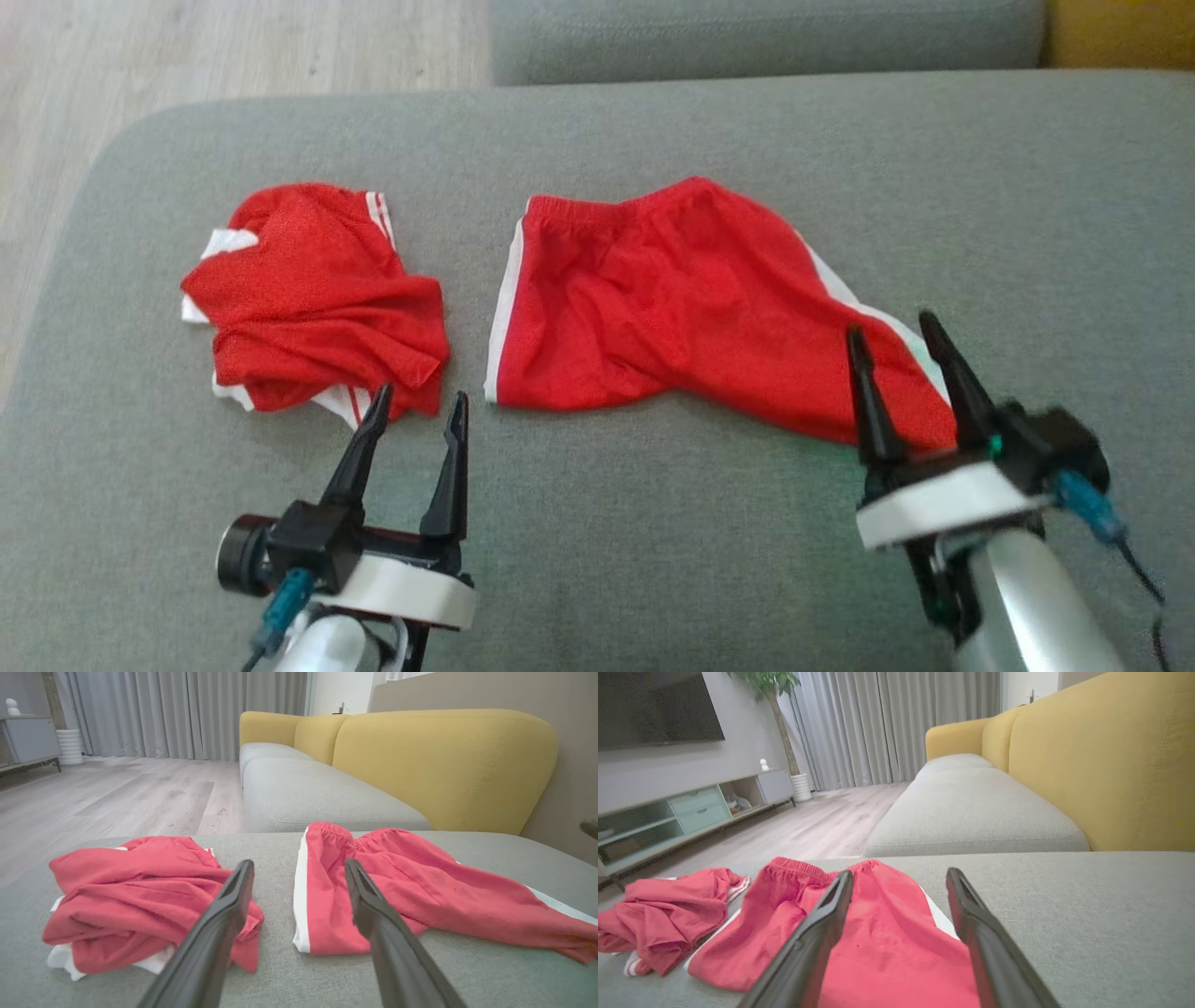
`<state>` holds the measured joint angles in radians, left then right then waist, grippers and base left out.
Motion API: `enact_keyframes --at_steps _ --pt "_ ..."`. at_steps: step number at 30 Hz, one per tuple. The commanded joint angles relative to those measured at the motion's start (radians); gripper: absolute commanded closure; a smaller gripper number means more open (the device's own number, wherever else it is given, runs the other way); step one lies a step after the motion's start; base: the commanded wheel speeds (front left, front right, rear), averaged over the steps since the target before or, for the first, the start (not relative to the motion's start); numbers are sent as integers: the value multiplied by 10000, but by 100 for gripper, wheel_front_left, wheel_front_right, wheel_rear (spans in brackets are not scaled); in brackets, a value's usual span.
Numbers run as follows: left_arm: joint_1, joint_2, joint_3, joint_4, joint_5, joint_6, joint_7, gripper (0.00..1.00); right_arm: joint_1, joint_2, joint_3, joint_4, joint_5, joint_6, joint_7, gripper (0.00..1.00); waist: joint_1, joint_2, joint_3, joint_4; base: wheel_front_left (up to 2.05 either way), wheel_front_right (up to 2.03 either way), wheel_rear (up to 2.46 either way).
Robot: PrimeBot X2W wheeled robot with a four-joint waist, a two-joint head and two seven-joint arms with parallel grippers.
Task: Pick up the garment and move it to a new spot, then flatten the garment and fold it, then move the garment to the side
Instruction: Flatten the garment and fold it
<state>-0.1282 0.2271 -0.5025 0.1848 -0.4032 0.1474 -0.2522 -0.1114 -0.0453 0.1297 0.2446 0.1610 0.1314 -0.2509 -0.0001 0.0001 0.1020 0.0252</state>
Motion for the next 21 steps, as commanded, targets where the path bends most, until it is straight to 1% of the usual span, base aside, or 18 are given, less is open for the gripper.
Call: enact_keyframes --at_steps 1,2,3,4,7,9,12,16,21 --pt "-479 31 498 -243 78 -54 -94 0 -726 -49 235 -121 -161 -7 -100 0 1 -1 163 104 0 0 0" --pt "-494 -6 539 -200 114 -107 -95 0 -1051 -49 183 181 -220 -7 8 0 1 -1 257 153 0 0 0" --pt "-550 -90 589 -112 191 -231 -95 0 -1800 -49 85 805 -535 -7 436 0 1 -1 458 273 0 0 0" --pt "-604 -141 601 -77 240 -299 -95 0 -2187 -49 -23 1119 -657 -7 660 0 1 -1 562 355 0 0 0" --pt "-770 -346 684 33 330 -447 -95 0 -3283 -49 -377 2139 -818 -7 1569 0 1 -1 850 609 0 0 0" --pt "-874 -470 738 94 396 -559 -95 0 -3948 -49 -573 2831 -718 -7 2238 0 1 -1 1043 781 0 0 0" --pt "-965 -607 824 229 498 -723 -95 0 -4809 -49 -688 3741 -1115 -7 2877 0 1 -1 1290 1007 0 0 0" --pt "-1040 -785 967 377 624 -915 -95 0 -5560 -57 -788 5009 -1309 -7 3514 0 1 -1 1496 1314 0 0 0" --pt "-1092 -966 1150 465 795 -1122 -95 0 -6123 -400 -528 6294 -1732 -7 3615 0 1 -1 1631 1583 0 0 0"
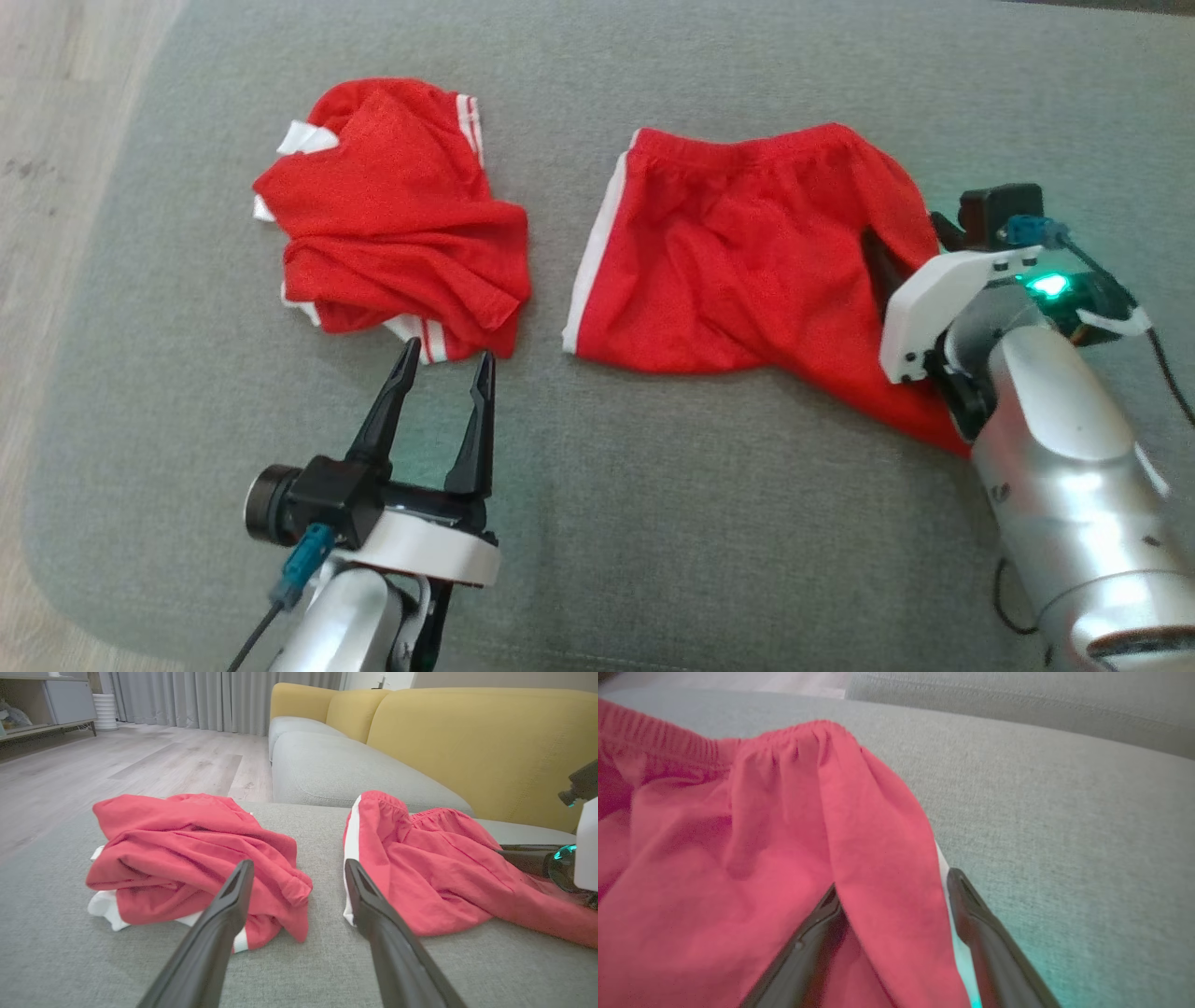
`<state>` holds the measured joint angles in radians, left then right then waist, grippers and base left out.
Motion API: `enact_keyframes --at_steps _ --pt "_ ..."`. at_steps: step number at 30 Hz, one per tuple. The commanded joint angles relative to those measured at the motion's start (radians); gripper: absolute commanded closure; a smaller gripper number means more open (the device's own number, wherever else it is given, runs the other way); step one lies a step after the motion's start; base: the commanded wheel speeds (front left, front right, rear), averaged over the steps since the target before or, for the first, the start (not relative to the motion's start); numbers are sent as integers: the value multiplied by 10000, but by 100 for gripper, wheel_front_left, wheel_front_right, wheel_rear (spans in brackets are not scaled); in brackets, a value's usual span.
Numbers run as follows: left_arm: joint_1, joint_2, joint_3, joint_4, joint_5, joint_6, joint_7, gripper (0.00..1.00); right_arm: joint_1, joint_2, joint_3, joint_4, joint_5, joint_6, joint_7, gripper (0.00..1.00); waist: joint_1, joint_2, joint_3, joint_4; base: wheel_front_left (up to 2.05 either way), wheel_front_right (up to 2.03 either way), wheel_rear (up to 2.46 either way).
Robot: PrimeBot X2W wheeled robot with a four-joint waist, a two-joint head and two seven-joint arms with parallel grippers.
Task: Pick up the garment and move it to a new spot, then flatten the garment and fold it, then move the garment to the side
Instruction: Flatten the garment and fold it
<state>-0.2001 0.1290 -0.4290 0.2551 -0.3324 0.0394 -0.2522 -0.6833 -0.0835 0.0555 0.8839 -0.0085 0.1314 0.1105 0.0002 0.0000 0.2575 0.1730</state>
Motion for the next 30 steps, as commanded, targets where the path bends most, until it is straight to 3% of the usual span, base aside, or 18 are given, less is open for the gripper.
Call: enact_keyframes --at_steps 1,8,9,10,17,24,30 --pt "-373 -11 453 -230 120 -82 -95 0 -496 -79 274 118 -108 -7 -15 0 -2 0 88 136 0 0 0" --pt "-338 -180 703 -184 316 -271 -95 0 -1071 -234 504 1367 -413 -7 -237 0 -2 0 195 186 0 0 0" --pt "-333 -203 735 -168 338 -293 -95 0 -1141 -230 645 1565 -450 -7 -191 8 -2 0 202 172 0 0 0" --pt "-327 -226 767 -154 363 -311 -95 0 -1213 -234 803 1714 -478 -7 -215 100 -2 0 204 153 0 0 0" --pt "-285 -376 950 -87 462 -399 -95 0 -2079 -732 1122 1782 -161 -7 -1356 100 -2 0 79 21 0 0 0" --pt "-148 -527 1229 -47 532 -485 -95 0 -3262 -2109 769 1533 -322 -7 -2318 100 -2 0 -271 -67 0 0 0" --pt "66 -616 1494 -73 566 -560 -95 0 -4288 -2880 583 1120 -1064 -7 -2906 100 -2 0 -771 -181 0 0 0"
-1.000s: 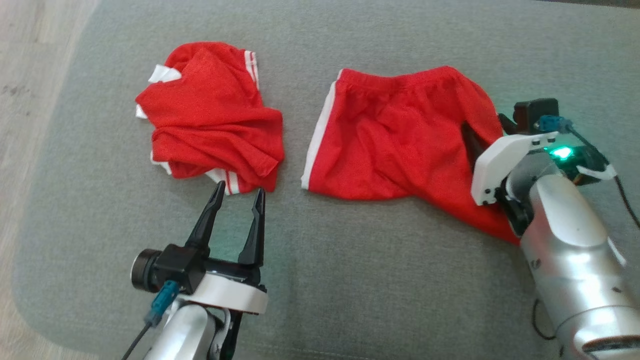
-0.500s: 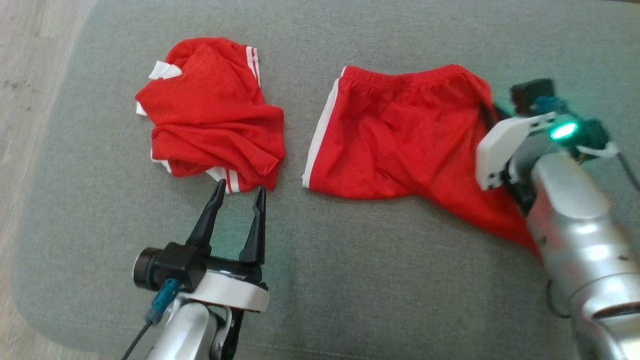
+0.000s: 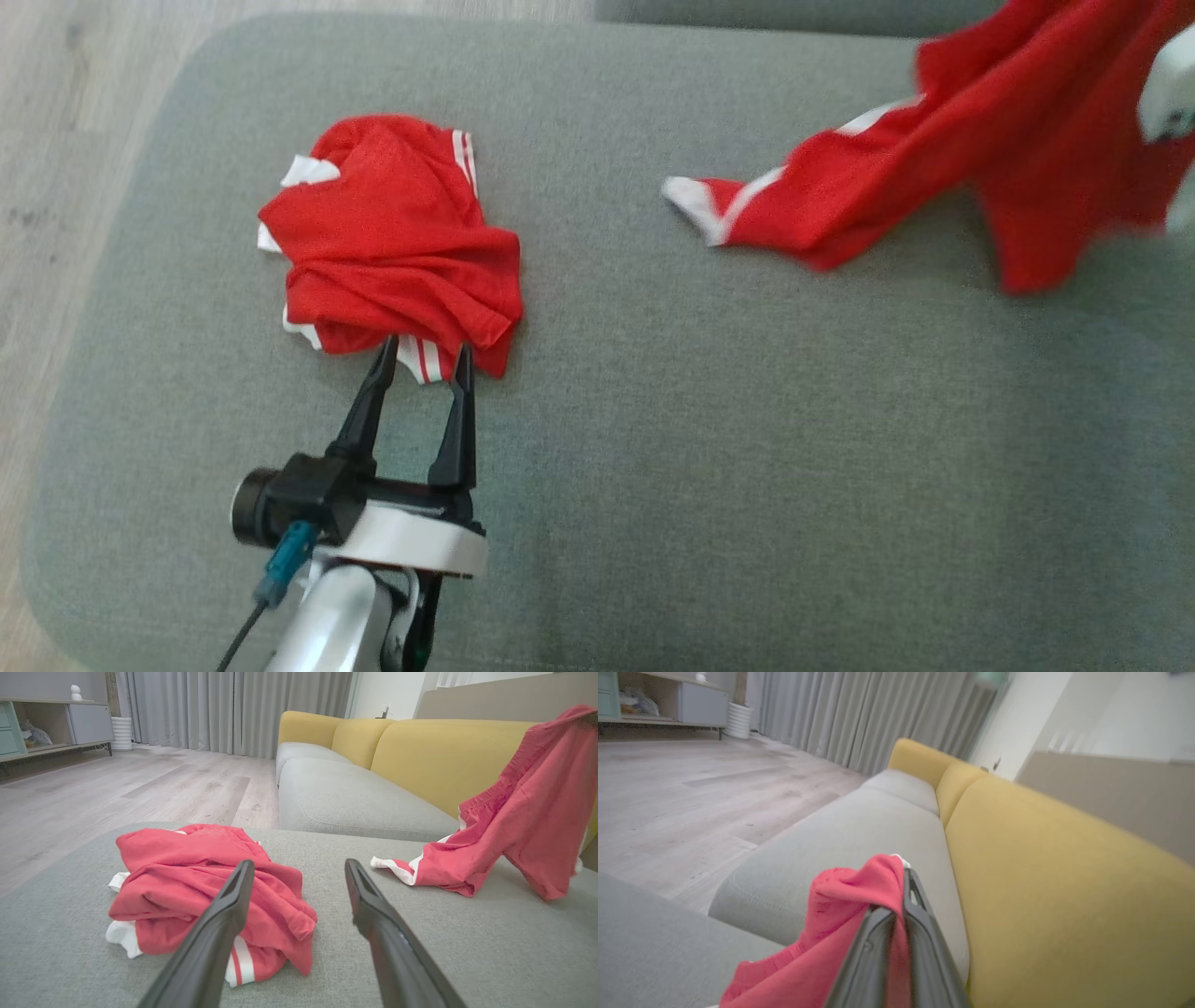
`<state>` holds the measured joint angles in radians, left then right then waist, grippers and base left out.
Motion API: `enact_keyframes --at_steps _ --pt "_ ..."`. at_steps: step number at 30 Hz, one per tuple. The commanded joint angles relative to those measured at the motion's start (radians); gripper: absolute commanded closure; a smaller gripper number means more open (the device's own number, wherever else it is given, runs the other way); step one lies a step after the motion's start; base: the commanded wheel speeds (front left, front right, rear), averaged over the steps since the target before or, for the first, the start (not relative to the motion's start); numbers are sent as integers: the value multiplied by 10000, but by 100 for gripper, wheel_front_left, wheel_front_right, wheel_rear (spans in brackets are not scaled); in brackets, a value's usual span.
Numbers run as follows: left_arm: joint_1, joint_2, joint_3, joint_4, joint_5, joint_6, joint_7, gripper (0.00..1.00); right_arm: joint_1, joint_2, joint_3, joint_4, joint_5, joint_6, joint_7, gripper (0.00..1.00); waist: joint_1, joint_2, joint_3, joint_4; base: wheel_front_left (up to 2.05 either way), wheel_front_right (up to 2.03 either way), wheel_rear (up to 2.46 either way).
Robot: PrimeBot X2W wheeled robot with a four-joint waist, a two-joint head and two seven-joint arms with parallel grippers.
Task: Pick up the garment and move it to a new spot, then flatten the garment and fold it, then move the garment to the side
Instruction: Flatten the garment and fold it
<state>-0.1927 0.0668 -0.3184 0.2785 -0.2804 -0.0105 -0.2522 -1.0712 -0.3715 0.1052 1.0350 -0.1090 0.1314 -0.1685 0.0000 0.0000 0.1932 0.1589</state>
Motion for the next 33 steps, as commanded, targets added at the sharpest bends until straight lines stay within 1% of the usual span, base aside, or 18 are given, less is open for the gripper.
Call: enact_keyframes --at_steps 1,4,8,10,15,17,19,20,21,24,27,30,31,33 --pt "38 -9 431 -325 42 -66 -95 0 -529 -17 146 -471 -209 -7 -200 100 0 0 -230 -62 0 0 0" --pt "188 -42 557 -379 50 -62 -95 0 -680 142 486 -694 -562 -7 -371 100 0 0 -461 -143 0 0 0" --pt "364 -73 659 -409 90 -66 -95 0 -175 776 1413 -914 -790 -7 -524 100 0 0 -652 -262 0 0 0" --pt "431 -85 663 -426 115 -96 -95 0 347 1261 2049 -970 -698 -7 -588 100 0 0 -690 -318 0 0 0" --pt "471 -104 615 -382 200 -178 -95 0 2098 2415 4015 -851 -330 -7 -667 100 0 0 -719 -366 0 0 0" --pt "451 -109 609 -361 228 -199 -95 0 2767 2718 4635 -774 -38 -7 -685 100 0 0 -731 -366 0 0 0" --pt "433 -113 606 -332 256 -216 -95 0 3286 2890 5093 -732 194 -7 -696 100 0 0 -758 -365 0 0 0" --pt "430 -114 609 -317 265 -220 -95 0 3498 2948 5249 -734 290 -7 -705 66 0 0 -772 -369 0 0 0" --pt "428 -116 610 -305 274 -225 -95 0 3718 3003 5346 -706 454 -7 -681 0 0 0 -789 -375 0 0 0" --pt "449 -121 602 -269 295 -251 -95 0 4180 3106 5565 -809 818 -7 -697 0 0 0 -870 -442 0 0 0" --pt "496 -126 603 -247 298 -254 -95 0 4478 3149 5341 -1176 1205 -7 -774 0 0 0 -971 -609 0 0 0" --pt "551 -131 623 -297 304 -251 -95 0 4769 3164 4658 -1820 1471 -7 -863 0 0 0 -1077 -872 0 0 0" --pt "551 -131 623 -297 304 -251 -95 0 4769 3164 4658 -1820 1471 -7 -863 0 0 0 -1077 -872 0 0 0" --pt "568 -134 649 -356 320 -245 -95 0 5018 3161 3945 -2386 1525 -7 -900 0 0 0 -1127 -1082 0 0 0"
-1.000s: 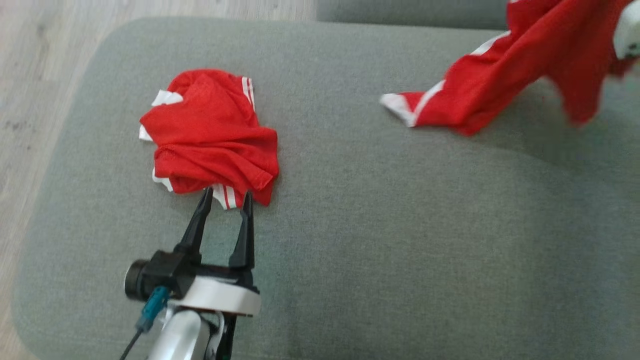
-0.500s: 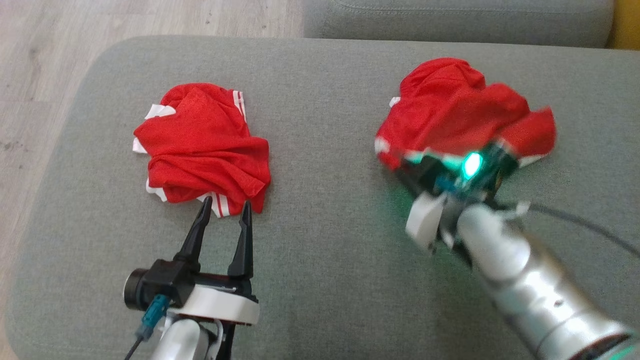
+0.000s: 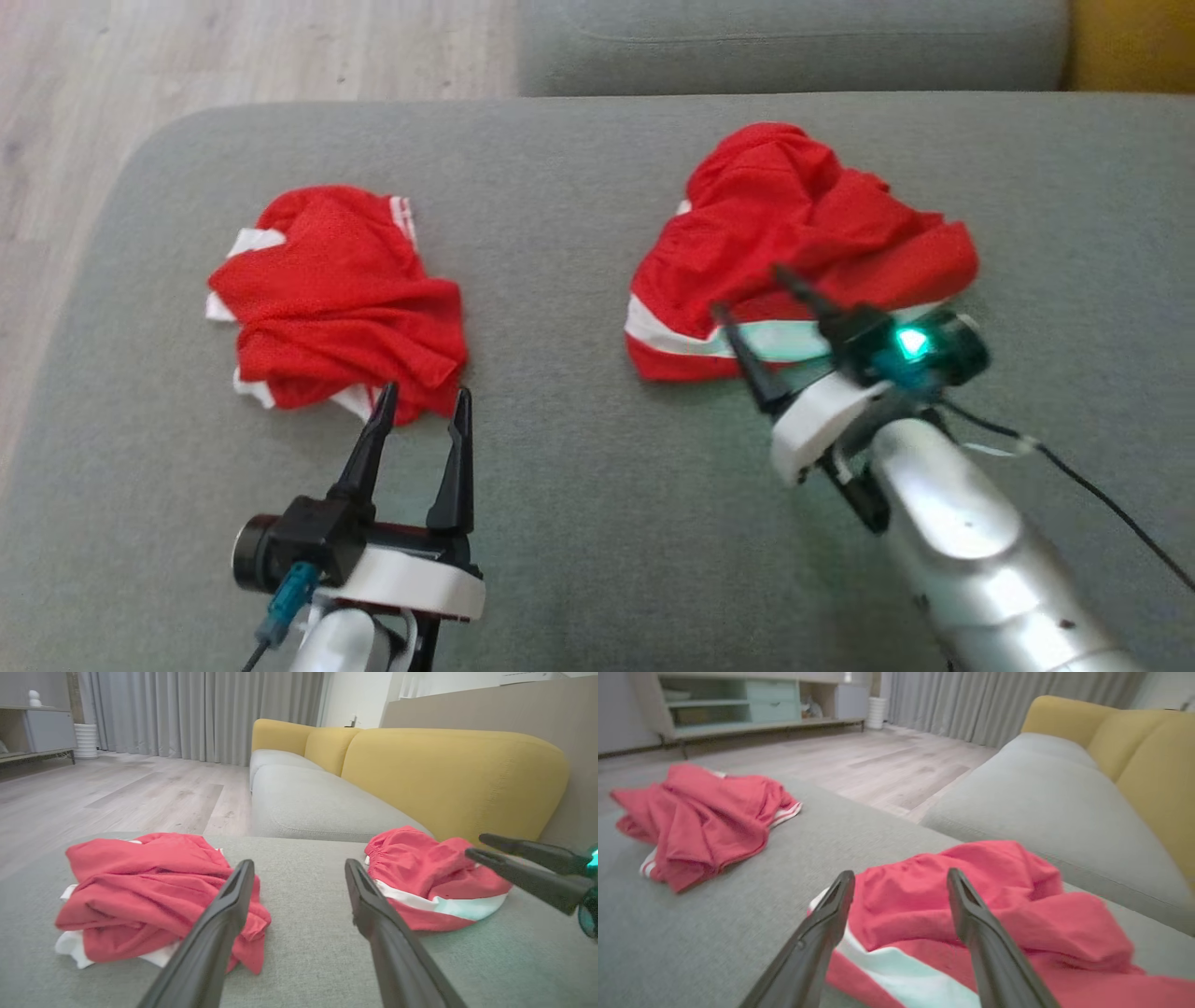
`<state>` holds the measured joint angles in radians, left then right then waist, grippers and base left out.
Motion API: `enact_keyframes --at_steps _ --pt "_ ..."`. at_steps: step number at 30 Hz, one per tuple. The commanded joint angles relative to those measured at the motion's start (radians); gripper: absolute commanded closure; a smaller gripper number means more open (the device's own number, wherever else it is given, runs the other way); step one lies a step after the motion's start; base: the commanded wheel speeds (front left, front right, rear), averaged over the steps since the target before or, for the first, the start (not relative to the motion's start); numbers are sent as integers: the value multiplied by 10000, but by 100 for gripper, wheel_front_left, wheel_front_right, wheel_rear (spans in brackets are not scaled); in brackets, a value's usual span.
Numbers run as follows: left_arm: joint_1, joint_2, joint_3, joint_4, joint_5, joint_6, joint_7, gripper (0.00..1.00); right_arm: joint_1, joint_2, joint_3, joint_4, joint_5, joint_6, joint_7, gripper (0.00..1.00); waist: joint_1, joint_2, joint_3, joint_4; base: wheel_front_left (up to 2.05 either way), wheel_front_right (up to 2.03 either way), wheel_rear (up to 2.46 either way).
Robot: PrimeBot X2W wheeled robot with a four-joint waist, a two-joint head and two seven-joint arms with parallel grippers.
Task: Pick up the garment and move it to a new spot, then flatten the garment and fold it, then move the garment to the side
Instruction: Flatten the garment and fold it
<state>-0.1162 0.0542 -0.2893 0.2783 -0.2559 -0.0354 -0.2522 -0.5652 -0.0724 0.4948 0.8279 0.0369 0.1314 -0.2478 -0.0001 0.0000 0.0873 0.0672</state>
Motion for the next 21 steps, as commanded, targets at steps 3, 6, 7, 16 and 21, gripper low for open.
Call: enact_keyframes --at_steps 3,6,7,16,21 --pt "-168 -10 420 -447 99 21 -95 0 537 163 -1171 -1373 -57 -7 -130 0 1 0 -114 -531 0 0 0" --pt "-152 -13 434 -482 135 1 -95 0 1406 186 -2468 -2725 -307 -7 -135 0 1 0 -118 -865 0 0 0" --pt "-151 -14 433 -487 144 -9 -95 0 1741 196 -2896 -3154 -396 -7 -135 0 1 0 -115 -959 0 0 0" --pt "-289 -25 292 -443 231 -117 -95 0 3846 219 -5000 -4710 56 -7 -95 0 1 0 216 -1259 0 0 0" --pt "-457 -28 246 -385 256 -186 -95 0 3156 220 -5492 -4116 203 -7 495 0 1 0 521 -949 0 0 0"
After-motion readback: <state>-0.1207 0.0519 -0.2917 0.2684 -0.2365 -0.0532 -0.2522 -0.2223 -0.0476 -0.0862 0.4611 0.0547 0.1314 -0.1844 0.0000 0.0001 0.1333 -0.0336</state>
